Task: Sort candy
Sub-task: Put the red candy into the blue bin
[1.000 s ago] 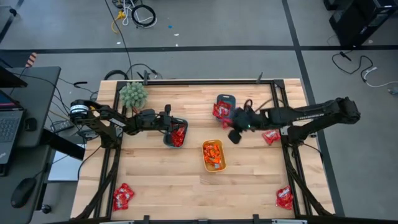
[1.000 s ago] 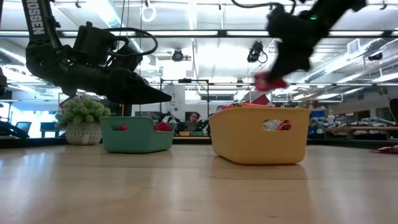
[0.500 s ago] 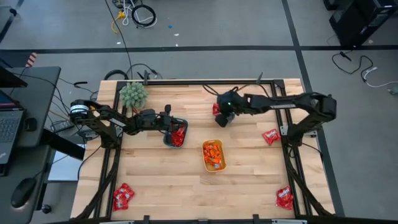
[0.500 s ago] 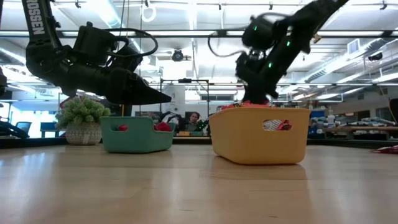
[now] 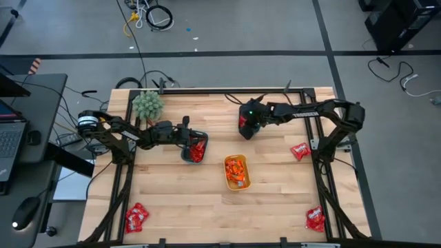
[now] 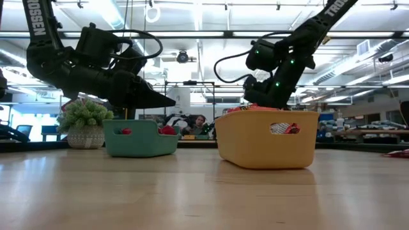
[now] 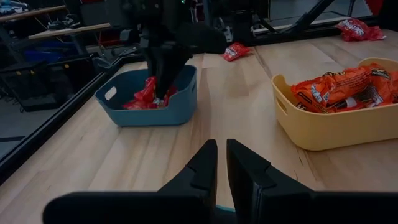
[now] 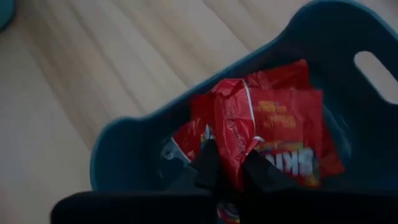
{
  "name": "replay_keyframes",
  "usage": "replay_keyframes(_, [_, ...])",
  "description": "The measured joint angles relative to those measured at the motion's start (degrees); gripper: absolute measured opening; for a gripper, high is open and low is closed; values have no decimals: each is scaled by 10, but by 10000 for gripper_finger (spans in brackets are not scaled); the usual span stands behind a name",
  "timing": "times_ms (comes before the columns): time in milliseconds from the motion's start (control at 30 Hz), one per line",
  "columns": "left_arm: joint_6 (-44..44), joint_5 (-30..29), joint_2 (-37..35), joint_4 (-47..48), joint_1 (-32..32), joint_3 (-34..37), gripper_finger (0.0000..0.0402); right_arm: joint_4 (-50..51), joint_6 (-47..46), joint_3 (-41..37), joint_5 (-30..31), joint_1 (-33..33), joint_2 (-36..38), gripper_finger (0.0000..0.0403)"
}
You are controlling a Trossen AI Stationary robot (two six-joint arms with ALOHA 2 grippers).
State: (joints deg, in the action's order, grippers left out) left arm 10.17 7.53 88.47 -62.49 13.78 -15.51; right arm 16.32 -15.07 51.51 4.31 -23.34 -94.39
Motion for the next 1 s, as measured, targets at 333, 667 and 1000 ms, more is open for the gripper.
replay_keyframes(333, [0, -1, 0, 6, 0, 0, 37, 11, -11, 0, 6, 0, 10, 106])
replay_keyframes(667, [0, -16, 0, 11, 0, 0, 37, 165, -4, 0, 6, 20, 113, 240])
replay_keyframes(1000, [0, -16, 0, 11, 0, 0, 37, 451, -166, 0, 62, 148, 194, 251])
